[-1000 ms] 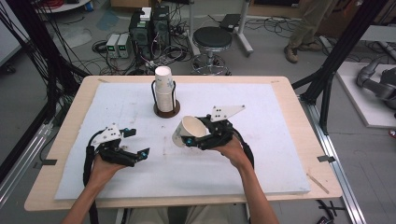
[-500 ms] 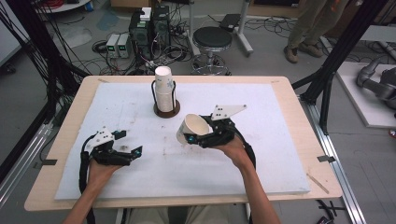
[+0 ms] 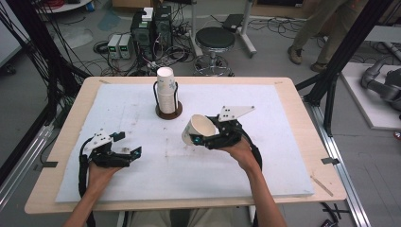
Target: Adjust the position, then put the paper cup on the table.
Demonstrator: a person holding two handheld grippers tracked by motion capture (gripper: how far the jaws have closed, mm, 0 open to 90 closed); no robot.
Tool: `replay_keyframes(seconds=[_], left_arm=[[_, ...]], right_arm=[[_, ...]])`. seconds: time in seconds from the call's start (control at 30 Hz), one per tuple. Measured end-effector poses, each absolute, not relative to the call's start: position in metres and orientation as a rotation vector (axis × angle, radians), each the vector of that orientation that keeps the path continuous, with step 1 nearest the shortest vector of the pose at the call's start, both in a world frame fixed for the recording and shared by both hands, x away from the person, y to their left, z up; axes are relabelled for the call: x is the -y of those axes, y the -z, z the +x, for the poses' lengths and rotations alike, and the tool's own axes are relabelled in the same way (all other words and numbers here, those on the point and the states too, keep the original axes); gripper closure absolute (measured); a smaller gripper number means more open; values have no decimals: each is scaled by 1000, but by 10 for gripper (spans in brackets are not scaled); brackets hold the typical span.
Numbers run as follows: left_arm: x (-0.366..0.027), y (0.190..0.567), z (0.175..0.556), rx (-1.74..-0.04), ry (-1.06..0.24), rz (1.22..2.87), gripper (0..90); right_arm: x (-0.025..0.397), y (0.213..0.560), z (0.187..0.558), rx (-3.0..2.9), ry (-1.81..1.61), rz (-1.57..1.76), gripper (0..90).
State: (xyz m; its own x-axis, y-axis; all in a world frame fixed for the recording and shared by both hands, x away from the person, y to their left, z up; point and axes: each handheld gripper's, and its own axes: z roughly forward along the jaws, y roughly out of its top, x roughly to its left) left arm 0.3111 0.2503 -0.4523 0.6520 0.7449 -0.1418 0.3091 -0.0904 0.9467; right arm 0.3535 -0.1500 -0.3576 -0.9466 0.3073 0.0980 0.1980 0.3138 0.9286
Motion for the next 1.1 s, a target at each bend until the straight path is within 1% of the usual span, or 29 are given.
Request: replay_keyframes(seconds=[0.5, 1.1], left_arm=[[-254, 455, 309, -877, -460, 1652, 17], [-252, 455, 309, -873, -473, 1662, 17]], right_arm=[[150, 359, 356, -2471, -1685, 510, 342], [130, 376, 372, -2533, -1468, 586, 343]])
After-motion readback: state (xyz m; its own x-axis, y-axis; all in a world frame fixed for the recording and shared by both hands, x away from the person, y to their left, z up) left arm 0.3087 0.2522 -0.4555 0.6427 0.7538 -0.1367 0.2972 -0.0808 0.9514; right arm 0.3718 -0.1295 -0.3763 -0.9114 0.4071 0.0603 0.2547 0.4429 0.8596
